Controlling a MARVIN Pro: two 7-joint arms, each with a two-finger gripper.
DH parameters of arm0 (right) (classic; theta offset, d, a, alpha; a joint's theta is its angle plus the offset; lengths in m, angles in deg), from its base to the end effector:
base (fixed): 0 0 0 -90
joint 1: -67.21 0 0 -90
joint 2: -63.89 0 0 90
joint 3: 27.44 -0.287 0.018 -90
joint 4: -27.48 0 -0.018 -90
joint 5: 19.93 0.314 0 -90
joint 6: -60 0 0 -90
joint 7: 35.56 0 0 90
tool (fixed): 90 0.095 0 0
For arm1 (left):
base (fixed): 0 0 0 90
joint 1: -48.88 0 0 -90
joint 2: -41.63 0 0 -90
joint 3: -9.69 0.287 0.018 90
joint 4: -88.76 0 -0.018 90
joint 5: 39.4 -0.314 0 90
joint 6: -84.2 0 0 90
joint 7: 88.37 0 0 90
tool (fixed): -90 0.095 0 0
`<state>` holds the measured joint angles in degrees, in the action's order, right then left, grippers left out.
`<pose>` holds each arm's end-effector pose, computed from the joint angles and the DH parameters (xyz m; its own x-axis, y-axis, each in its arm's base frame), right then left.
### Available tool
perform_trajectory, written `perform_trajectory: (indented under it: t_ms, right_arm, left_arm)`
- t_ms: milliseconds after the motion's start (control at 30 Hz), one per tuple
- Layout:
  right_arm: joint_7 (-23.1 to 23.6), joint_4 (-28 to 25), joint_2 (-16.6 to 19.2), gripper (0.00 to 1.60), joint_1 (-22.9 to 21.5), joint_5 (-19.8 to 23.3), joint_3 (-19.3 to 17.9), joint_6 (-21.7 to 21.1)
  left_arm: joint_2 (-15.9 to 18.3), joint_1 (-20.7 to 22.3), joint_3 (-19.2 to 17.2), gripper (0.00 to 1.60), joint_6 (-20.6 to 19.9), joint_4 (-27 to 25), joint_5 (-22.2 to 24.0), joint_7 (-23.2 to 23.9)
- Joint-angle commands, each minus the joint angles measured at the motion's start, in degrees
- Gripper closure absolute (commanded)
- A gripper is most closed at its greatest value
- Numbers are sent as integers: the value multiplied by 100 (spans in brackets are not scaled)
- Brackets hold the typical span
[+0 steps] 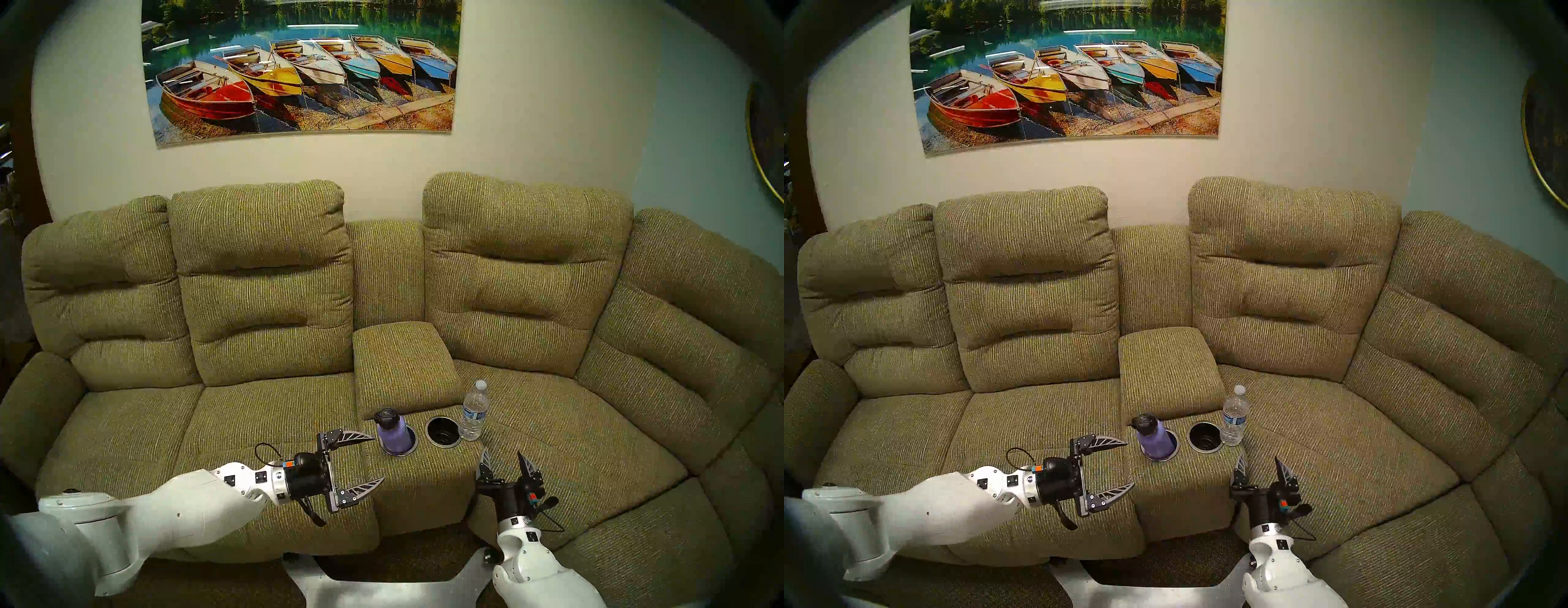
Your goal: Put bottles into cup holders
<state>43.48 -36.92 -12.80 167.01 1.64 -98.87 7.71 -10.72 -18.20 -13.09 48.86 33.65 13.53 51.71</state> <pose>0.2924 -0.0158 -0.4940 0.0403 -0.1271 0.9911 -0.0657 -0.9901 -0.1243 0.3276 0.0094 -0.4423 -0.1531 0.0246 0.9879 -0.9483 -0.2849 -0.1399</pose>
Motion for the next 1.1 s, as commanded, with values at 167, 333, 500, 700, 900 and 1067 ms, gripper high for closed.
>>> perform_trajectory:
  t_ms: [167, 333, 500, 700, 900, 1067]
  right_arm:
    - [-136, 131, -567, 0, -971, -581, 166, -497]
    - [-316, 405, -701, 0, -1298, -848, 240, -587]
    - [-730, 746, -917, 0, -1595, -1263, 225, -580]
    - [-1221, 1117, -1009, 0, -1868, -1727, 307, -522]
    - [-1945, 1504, -1207, 0, -2036, -2184, 237, -259]
    - [-2391, 1734, -1276, 0, -2118, -2508, 139, 26]
  left_arm:
    - [797, -279, -104, 0, 35, -1136, 84, 268]
    - [1031, -377, -130, 0, 35, -1516, 96, 215]
    - [1269, -486, -168, 0, 35, -1862, 110, 157]
    - [1386, -545, -192, 0, 35, -2026, 112, 115]
    - [1533, -646, -263, 0, 35, -2236, 120, 101]
    - [1591, -721, -336, 0, 35, -2328, 116, 101]
